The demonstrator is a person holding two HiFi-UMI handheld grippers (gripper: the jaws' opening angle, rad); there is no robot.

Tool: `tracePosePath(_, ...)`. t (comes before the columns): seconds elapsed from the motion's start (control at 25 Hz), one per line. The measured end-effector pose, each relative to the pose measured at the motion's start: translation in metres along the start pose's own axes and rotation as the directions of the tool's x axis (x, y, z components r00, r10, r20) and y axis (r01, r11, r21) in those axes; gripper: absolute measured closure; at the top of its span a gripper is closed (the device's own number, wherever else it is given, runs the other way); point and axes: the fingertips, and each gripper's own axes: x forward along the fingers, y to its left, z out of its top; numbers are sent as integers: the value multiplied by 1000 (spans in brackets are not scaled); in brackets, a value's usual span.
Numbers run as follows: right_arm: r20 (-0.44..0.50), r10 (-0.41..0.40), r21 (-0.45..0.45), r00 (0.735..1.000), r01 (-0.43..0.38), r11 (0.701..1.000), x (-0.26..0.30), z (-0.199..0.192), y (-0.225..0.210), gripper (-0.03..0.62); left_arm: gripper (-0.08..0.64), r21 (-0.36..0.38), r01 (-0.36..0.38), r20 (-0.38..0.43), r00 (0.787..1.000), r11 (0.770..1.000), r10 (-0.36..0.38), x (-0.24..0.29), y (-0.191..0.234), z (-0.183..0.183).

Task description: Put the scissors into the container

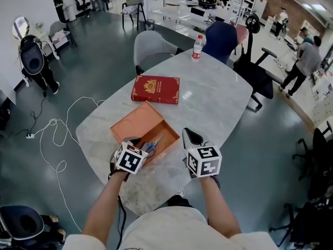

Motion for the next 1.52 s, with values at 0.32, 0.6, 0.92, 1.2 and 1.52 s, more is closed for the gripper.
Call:
tracePosePath(0.32, 30, -10, -10, 1000, 10, 1000, -16, 6, 20, 588, 492, -120, -21, 164, 986, 993, 41, -43, 16, 7)
tracePosePath(0.6, 60, -35, -23, 998, 36, 999, -33, 12, 38, 588, 517, -235, -1, 302, 950, 972, 74, -85, 30, 5)
tracePosePath(0.92, 73, -47, -74, 996, 52, 996, -54, 18, 58, 588, 538, -307, 16, 432, 893, 952, 124, -130, 35, 3)
tracePosePath(1.2, 63, -65, -79, 996, 69, 994, -62, 11, 67, 588, 540, -307, 4, 449, 882, 952, 141, -141, 35, -11)
tracePosePath(1.52, 59, -71, -80, 996, 76, 994, -66, 7, 67, 588, 540, -302, 0, 446, 884, 953, 141, -141, 35, -12)
